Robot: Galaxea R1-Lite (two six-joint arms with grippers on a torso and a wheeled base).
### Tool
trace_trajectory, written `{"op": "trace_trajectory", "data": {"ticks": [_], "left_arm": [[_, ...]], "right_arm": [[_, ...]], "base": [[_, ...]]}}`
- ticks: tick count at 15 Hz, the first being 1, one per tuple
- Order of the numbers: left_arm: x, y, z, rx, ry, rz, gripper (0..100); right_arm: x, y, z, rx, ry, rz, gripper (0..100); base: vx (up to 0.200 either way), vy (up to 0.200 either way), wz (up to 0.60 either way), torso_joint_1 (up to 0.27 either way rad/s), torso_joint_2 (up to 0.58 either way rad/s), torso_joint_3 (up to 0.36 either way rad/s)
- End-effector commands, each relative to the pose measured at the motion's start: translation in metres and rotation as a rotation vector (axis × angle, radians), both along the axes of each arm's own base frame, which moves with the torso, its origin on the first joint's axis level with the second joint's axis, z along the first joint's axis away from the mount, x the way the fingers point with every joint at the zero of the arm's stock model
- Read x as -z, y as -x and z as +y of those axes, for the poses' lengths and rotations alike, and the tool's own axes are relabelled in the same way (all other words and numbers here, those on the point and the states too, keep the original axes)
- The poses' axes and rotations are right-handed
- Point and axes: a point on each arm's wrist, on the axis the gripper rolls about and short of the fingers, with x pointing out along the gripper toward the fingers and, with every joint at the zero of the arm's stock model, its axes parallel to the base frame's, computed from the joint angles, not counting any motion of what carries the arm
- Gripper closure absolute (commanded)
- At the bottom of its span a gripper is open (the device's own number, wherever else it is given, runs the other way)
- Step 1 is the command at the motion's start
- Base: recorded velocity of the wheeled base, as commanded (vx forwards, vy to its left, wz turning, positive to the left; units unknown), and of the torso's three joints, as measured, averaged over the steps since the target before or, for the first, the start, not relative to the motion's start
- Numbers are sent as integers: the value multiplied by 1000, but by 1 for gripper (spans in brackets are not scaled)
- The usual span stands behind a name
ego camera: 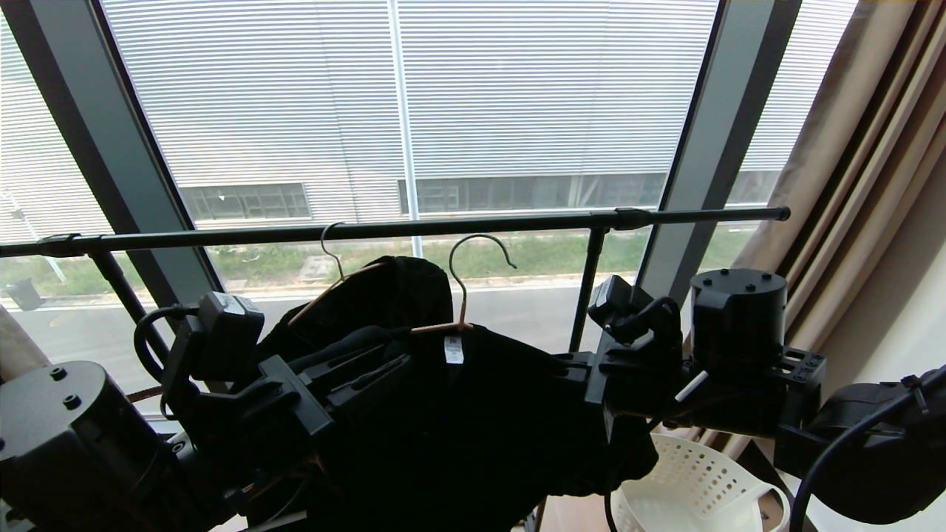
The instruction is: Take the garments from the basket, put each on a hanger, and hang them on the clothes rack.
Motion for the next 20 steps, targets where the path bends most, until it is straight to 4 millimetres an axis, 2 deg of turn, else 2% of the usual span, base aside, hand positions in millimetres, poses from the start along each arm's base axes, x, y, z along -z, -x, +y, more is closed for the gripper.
{"op": "trace_trajectory", "data": {"ticks": [1,6,8,11,14,17,18,19,20], "left_arm": [[0,0,0,0,1,-2,0],[-8,7,5,-1,5,-41,0],[-6,8,5,-16,-65,-16,0],[-23,16,10,-25,-114,74,0],[-39,23,17,-33,-93,103,0],[-59,24,44,-132,-119,94,0],[-60,24,50,-138,-139,98,0],[-58,18,70,-143,-190,87,0],[-54,14,81,-146,-225,70,0]], "right_arm": [[0,-1,0,-1,0,-2,100],[-1,-10,-10,42,-1,-6,100],[-1,-13,-13,56,-3,-8,100],[-2,-14,-13,59,-3,-8,100],[-2,-15,-14,62,-5,-12,100],[-3,-20,-24,92,-5,-13,100],[-3,-21,-26,98,-7,-16,100],[-4,-24,-32,108,-7,-19,100],[-4,-26,-36,118,-6,-23,100]], "base": [[0,0,0,0,0,0],[0,0,0,0,0,0],[0,0,0,0,0,0],[0,0,0,0,0,0],[0,0,0,0,0,0],[0,0,0,0,0,0],[0,0,0,0,0,0],[0,0,0,0,0,0],[0,0,0,0,0,0]]}}
